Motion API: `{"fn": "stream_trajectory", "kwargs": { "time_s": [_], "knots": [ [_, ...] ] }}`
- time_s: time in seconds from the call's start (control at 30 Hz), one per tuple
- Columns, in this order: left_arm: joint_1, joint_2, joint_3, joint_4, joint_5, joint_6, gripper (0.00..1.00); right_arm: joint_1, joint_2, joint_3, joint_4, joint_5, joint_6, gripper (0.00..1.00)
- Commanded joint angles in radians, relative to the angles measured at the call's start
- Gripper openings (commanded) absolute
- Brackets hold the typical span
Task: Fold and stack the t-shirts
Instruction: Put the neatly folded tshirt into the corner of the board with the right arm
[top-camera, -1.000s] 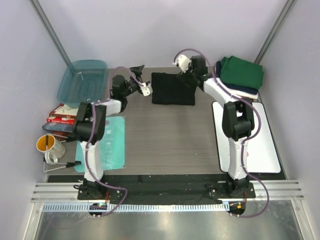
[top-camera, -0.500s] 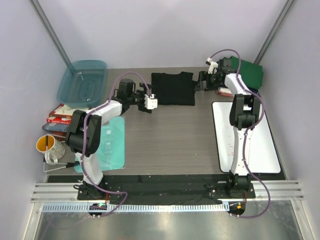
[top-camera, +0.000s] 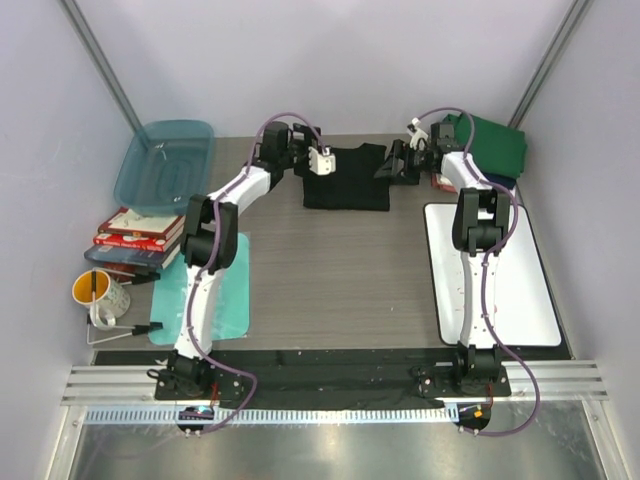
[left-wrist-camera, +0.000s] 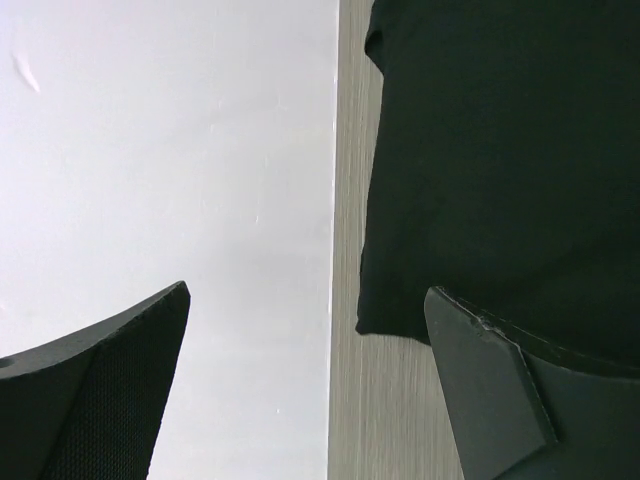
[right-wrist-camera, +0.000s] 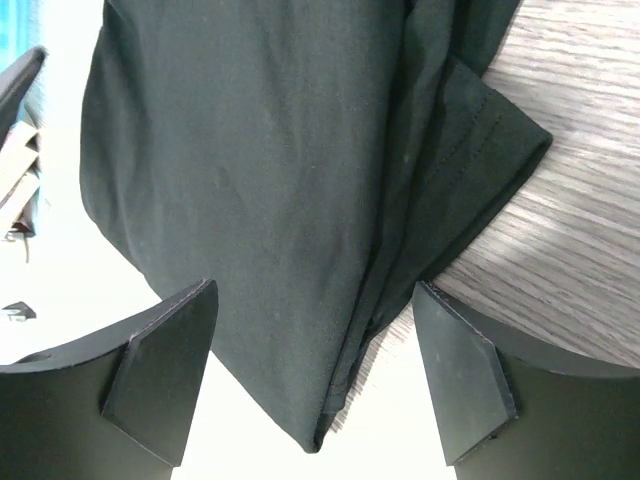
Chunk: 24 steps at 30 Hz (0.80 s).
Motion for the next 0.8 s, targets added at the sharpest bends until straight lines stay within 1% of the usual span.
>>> {"fn": "stream_trajectory", "kwargs": {
  "time_s": [0.0,0.07,0.1,0.17,0.27,0.4,0.57,0.77],
  "knots": [
    [0.001,0.067,0.08,0.008,0.014,0.008,1.0,0.001,0.014,-0.028,0.011,-0.007,0.057,0.84],
    [0.0,0.079,0.051,-0.03,0.019,0.073,1.0,0.001,0.012,-0.037,0.014,-0.012,0.068,0.84],
    [0.0,0.082,0.013,-0.043,0.015,0.097,1.0,0.001,0.011,-0.041,0.014,-0.012,0.071,0.84],
    [0.0,0.096,-0.05,-0.044,-0.016,0.162,1.0,0.003,0.008,-0.053,0.014,-0.024,0.079,0.84],
    [-0.002,0.125,-0.098,-0.038,-0.056,0.227,1.0,0.001,0.005,-0.065,0.012,-0.033,0.091,0.83],
    [-0.018,0.139,-0.124,-0.005,-0.088,0.2,1.0,0.004,0.019,-0.059,0.014,-0.041,0.099,0.82],
    [-0.029,0.139,-0.165,0.052,-0.102,0.166,1.0,0.021,0.068,-0.013,0.029,-0.041,0.117,0.8],
    [-0.04,0.112,-0.197,0.086,-0.122,0.117,1.0,0.076,0.131,0.028,0.083,-0.034,0.179,0.79]
  ]
}}
